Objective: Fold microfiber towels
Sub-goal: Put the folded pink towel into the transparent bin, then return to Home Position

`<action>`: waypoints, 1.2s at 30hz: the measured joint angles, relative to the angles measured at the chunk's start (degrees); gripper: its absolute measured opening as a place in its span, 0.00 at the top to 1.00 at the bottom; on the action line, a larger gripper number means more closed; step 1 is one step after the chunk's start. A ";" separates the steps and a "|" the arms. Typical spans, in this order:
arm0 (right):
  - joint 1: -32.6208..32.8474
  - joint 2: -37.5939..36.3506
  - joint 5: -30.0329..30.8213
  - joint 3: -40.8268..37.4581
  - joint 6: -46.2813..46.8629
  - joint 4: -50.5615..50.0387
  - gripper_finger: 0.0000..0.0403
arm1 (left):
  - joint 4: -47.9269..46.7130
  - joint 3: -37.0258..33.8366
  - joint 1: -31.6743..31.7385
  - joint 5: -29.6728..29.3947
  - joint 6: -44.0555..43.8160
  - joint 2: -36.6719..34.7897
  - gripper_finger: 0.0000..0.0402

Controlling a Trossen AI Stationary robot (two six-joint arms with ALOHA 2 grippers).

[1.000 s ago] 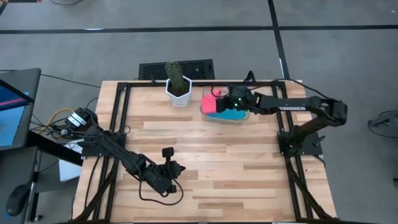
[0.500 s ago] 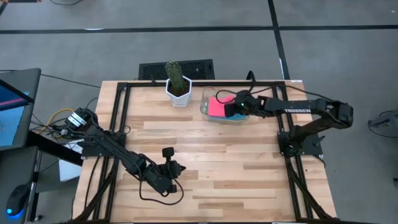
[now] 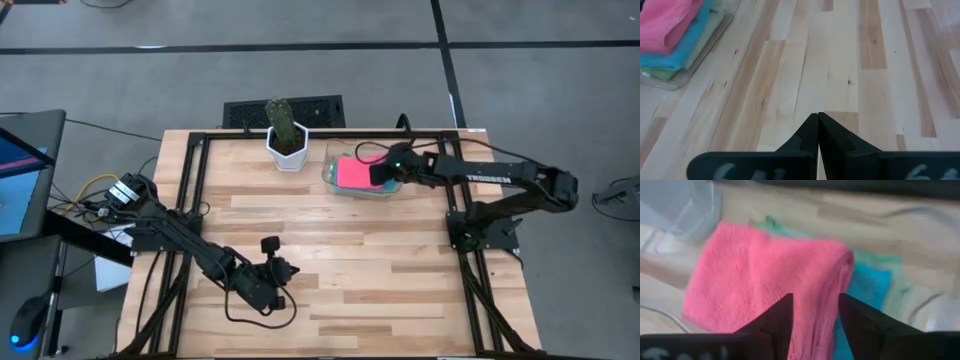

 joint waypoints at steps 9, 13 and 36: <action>3.56 -10.54 -0.10 0.07 -15.71 10.66 0.50 | -1.30 0.01 1.62 -3.60 2.60 -4.63 1.00; 7.58 -10.87 -1.25 0.00 -22.21 17.04 0.54 | -7.47 0.02 3.30 -4.80 8.36 -11.75 1.00; 17.87 -64.07 -6.88 -24.36 -44.10 24.62 0.66 | 1.06 -35.14 41.36 33.88 13.59 -80.72 1.00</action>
